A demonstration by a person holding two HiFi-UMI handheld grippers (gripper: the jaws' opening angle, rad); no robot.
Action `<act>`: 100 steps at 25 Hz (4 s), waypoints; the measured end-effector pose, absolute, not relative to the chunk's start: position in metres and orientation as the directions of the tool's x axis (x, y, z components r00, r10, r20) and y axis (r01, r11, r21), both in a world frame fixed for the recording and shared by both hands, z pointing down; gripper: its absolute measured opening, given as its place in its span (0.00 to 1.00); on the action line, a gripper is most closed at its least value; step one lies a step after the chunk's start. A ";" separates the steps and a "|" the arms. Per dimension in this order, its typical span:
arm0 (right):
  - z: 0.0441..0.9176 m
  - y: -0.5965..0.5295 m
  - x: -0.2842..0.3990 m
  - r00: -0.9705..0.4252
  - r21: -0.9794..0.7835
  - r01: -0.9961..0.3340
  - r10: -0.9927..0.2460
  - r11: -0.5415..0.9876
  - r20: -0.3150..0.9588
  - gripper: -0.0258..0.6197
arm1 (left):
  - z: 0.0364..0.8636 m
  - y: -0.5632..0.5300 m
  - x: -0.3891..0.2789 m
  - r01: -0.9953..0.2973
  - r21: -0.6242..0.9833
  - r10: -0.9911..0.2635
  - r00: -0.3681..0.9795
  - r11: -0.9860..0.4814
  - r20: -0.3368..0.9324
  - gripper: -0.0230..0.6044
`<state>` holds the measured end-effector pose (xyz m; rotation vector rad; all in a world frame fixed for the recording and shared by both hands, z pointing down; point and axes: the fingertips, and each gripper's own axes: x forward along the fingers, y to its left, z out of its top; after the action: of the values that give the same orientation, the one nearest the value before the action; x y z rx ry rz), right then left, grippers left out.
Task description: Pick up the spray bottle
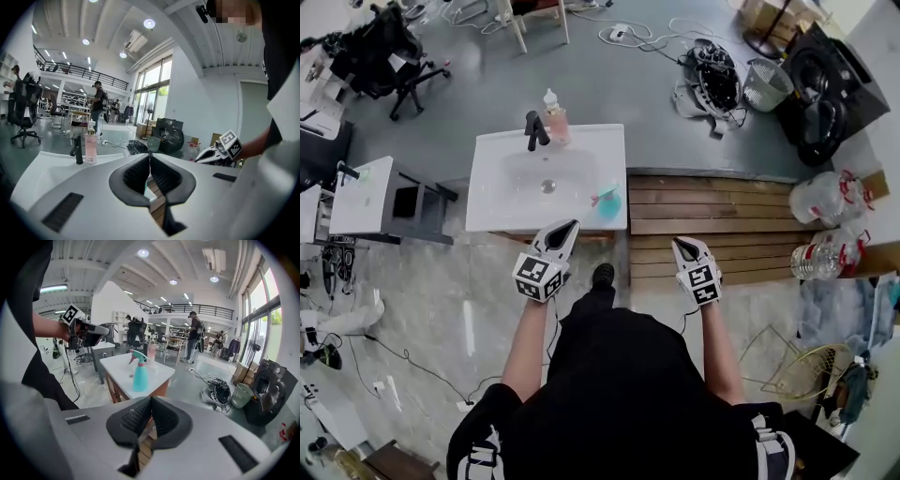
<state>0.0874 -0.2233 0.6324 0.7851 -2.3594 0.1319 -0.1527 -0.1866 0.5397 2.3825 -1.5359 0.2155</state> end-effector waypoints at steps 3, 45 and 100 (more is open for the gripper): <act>0.633 -0.235 0.085 -0.608 0.100 -0.581 -0.513 0.808 0.606 0.07 | 0.542 -0.201 -0.156 -0.902 0.170 -0.857 0.430 -0.396 0.285 0.08; 0.672 -0.295 0.046 -0.480 0.088 -0.738 -0.611 0.669 0.630 0.07 | 0.580 -0.309 -0.184 -0.792 0.191 -0.738 0.610 -0.580 0.290 0.08; 0.671 -0.306 0.039 -0.462 0.118 -0.713 -0.590 0.691 0.663 0.06 | 0.586 -0.324 -0.154 -0.732 0.174 -0.686 0.679 -0.659 0.260 0.50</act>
<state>0.0393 -0.3059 0.6712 0.9919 -2.2028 0.2285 -0.1540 -0.3244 0.5856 2.6300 -1.1342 0.2497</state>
